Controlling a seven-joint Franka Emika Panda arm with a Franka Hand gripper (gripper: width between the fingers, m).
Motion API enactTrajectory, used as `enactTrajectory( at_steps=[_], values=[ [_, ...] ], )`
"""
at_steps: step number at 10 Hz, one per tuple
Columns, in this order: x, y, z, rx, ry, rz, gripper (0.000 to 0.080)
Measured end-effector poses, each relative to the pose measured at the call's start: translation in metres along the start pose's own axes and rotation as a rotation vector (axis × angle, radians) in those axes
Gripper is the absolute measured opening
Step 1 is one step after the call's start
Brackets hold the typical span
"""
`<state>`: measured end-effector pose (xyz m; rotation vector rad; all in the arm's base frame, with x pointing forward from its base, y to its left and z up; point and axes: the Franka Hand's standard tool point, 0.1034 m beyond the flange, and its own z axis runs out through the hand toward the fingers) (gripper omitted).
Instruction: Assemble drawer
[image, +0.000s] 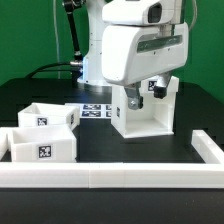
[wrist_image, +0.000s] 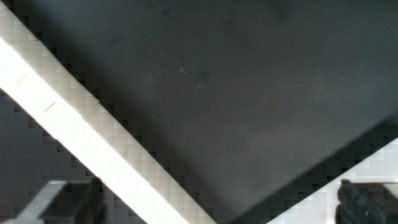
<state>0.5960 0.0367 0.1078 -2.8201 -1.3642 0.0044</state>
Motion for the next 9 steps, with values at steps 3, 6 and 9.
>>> enactTrajectory(
  at_steps=[3, 6, 9],
  values=[
    [0.000, 0.001, 0.000, 0.000, 0.001, 0.003, 0.0649],
    [-0.006, -0.008, -0.003, -0.003, 0.000, 0.082, 0.0649],
    [-0.014, -0.029, -0.012, -0.004, -0.007, 0.169, 0.0649]
  ],
)
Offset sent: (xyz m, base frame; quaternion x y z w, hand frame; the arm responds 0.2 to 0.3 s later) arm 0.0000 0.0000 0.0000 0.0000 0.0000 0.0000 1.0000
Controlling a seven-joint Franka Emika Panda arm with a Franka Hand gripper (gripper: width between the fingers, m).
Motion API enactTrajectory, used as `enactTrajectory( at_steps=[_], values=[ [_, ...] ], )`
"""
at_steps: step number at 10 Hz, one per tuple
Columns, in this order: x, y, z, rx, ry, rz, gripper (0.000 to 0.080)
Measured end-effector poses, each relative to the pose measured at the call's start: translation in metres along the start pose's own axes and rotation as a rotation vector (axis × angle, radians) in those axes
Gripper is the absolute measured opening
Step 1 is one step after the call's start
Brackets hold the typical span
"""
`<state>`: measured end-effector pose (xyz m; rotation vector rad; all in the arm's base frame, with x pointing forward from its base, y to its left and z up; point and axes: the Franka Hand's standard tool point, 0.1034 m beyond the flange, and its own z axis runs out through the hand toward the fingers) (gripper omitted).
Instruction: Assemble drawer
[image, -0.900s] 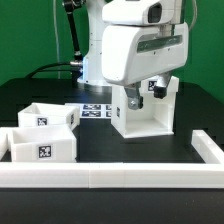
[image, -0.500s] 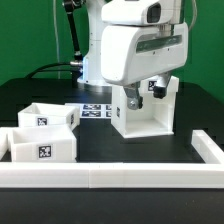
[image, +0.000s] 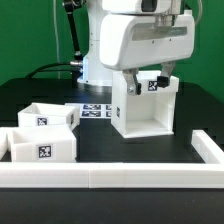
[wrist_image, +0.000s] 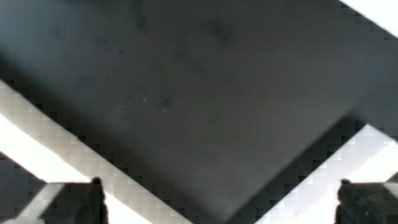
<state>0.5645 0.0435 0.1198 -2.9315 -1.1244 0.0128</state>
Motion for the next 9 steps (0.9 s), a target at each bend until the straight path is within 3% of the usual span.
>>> enactTrajectory(
  at_steps=[5, 9],
  values=[
    [-0.001, -0.004, 0.002, 0.005, -0.004, 0.306, 0.0649],
    [-0.029, -0.045, -0.017, 0.011, -0.022, 0.454, 0.0649]
  ],
)
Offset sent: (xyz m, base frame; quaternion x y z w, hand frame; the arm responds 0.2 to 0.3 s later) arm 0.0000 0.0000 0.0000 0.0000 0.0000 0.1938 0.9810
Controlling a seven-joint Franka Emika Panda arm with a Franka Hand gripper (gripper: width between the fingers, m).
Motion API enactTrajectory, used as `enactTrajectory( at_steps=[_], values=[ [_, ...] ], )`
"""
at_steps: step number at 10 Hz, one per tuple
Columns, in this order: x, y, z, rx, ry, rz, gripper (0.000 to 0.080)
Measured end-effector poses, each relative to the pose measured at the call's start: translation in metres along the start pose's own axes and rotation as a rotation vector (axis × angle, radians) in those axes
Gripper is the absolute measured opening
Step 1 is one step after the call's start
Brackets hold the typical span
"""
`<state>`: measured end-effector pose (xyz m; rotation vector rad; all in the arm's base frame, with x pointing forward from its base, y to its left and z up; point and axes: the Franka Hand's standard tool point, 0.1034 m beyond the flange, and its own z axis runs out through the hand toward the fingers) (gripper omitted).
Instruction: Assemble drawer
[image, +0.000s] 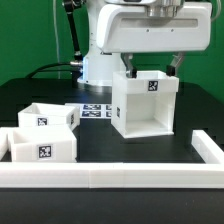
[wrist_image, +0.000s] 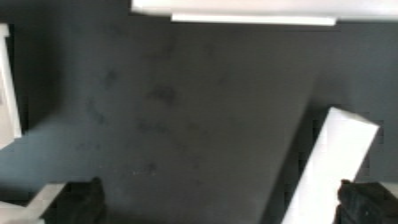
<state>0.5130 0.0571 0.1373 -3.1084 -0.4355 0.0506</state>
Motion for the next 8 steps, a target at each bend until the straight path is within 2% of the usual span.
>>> enactTrajectory(
  at_steps=[2, 6, 7, 8],
  values=[
    [-0.021, -0.015, -0.008, 0.026, 0.000, 0.026, 0.0649],
    [-0.022, -0.015, -0.006, 0.027, -0.003, 0.032, 0.0649],
    [-0.029, -0.016, -0.004, 0.025, -0.003, 0.090, 0.0649],
    [-0.041, -0.026, -0.006, 0.020, -0.006, 0.148, 0.0649]
  ],
)
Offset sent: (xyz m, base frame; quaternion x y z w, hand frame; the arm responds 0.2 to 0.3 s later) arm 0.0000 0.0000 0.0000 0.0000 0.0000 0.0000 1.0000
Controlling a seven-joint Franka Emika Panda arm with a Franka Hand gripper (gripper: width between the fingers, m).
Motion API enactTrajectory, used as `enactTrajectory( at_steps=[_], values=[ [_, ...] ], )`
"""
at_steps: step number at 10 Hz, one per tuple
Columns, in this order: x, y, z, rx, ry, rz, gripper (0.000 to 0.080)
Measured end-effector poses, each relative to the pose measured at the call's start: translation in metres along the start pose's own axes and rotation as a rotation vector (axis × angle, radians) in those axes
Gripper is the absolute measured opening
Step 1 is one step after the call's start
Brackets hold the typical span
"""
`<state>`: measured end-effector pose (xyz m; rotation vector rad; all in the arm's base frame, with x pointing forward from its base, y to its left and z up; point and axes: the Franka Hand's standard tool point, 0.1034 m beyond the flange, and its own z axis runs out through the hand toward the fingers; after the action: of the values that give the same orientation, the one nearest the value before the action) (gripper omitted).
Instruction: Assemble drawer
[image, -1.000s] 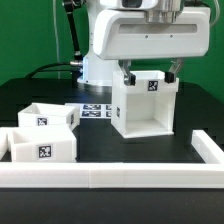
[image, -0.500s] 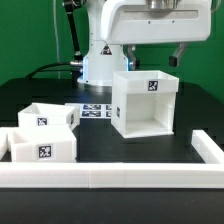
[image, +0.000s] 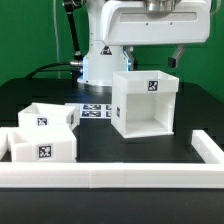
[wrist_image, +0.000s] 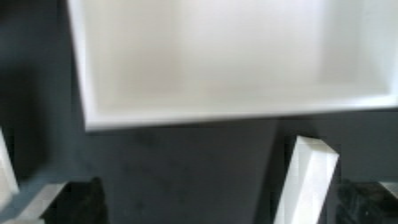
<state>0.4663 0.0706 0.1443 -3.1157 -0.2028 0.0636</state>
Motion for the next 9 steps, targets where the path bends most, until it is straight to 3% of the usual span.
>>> enactTrajectory(
  at_steps=[2, 5, 9],
  values=[
    [-0.021, -0.013, 0.004, 0.003, -0.003, 0.024, 0.0649],
    [-0.037, -0.034, 0.019, 0.005, 0.005, -0.022, 0.0649],
    [-0.044, -0.048, 0.032, 0.004, 0.029, -0.047, 0.0649]
  ],
)
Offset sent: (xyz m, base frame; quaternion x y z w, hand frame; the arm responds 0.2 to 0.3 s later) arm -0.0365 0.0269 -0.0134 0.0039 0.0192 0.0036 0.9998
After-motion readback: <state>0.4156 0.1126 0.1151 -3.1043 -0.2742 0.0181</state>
